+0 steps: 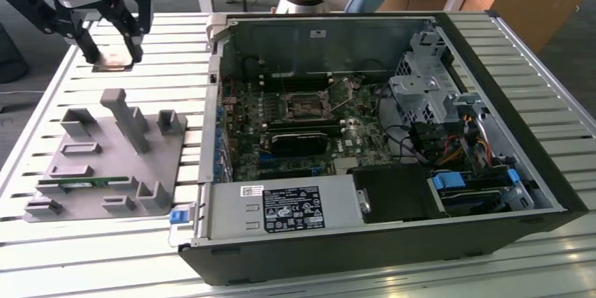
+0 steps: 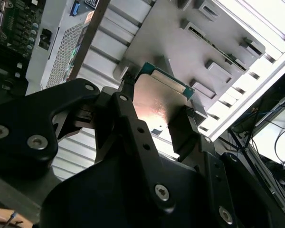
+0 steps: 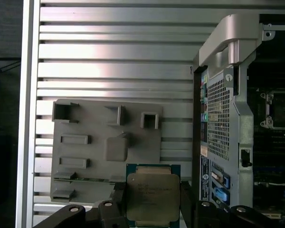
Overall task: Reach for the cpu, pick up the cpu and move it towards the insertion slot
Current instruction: 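Pick up the cpu and move it towards the insertion slot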
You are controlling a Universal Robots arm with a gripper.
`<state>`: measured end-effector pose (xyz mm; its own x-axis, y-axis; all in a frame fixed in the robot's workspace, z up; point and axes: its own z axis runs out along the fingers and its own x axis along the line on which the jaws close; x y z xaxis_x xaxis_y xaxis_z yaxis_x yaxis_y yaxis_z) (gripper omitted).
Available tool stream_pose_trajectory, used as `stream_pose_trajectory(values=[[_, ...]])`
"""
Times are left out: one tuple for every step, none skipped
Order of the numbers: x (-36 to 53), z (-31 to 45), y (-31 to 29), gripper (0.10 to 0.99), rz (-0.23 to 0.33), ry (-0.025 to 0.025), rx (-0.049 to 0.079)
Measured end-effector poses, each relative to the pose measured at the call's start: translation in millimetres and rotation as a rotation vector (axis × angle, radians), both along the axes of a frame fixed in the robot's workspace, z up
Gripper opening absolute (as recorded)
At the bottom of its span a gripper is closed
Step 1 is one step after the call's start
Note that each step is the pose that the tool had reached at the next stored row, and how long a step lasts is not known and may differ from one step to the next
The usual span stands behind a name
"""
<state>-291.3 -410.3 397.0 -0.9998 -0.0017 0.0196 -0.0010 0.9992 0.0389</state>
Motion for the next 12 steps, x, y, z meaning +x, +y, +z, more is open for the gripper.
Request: stream_pose_trajectory(values=[[2.0,0.0,0.0,0.541,0.000,0.0000,0.000],[3.9,0.0,0.0,0.541,0.000,0.0001,0.000],[5.9,0.0,0.0,0.541,0.000,0.0000,0.000],[7.8,0.1,0.0,0.541,0.000,0.0001,0.000],[9.6,0.0,0.0,0.541,0.000,0.0000,0.000],[11.3,0.0,0.0,0.541,0.000,0.0001,0.000],[12.9,0.0,0.0,0.541,0.000,0.0001,0.000],[14.4,0.0,0.0,0.541,0.000,0.0001,0.000],[16.0,0.0,0.0,0.541,0.000,0.0000,0.000],[17.5,0.0,0.0,0.541,0.000,0.0001,0.000],[19.1,0.0,0.0,0.541,0.000,0.0000,0.000],[20.9,0.0,0.0,0.541,0.000,0.0000,0.000]])
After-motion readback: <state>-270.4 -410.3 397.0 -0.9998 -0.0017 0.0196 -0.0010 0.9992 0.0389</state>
